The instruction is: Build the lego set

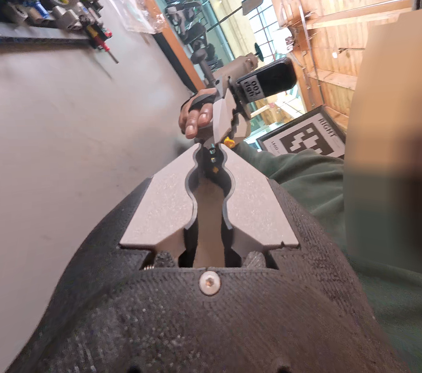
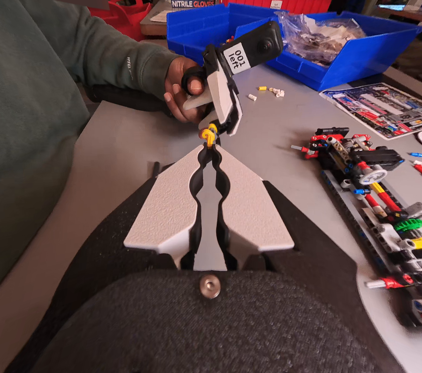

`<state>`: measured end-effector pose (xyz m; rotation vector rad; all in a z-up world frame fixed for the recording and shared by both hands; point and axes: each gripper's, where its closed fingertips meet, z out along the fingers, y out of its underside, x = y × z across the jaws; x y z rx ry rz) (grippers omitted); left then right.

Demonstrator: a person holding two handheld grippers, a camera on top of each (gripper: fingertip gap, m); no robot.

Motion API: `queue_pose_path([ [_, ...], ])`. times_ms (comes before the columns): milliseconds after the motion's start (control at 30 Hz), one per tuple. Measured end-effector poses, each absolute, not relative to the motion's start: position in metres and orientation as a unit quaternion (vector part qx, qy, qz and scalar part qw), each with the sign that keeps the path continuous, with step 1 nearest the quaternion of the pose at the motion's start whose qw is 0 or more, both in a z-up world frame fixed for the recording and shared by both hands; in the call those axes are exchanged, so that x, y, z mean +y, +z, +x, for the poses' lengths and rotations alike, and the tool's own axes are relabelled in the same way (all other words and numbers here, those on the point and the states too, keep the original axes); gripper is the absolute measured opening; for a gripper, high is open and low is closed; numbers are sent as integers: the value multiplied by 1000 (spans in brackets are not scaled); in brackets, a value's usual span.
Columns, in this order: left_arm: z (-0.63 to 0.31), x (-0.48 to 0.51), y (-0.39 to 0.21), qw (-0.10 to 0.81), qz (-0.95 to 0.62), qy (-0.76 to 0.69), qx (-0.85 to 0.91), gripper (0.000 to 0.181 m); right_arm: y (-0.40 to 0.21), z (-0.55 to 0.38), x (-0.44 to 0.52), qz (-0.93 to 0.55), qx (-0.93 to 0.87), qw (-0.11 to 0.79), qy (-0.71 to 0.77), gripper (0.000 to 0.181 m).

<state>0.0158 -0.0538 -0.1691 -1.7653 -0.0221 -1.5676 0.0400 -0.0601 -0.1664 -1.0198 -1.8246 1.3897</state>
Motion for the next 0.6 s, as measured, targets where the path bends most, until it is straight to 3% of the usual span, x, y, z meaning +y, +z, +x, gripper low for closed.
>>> queue_pose_path([
  [200,21,-61,-207,354,-787,-499,79,12,-193,40,-55,-434,-706,255,498,0],
  [367,11,-66,-221,393,-828,-335,219,30,-202,42,-54,-442,-716,236,486,0],
  [600,23,-74,-217,468,-758,-141,432,16,-214,44,-50,-460,-724,217,466,0],
])
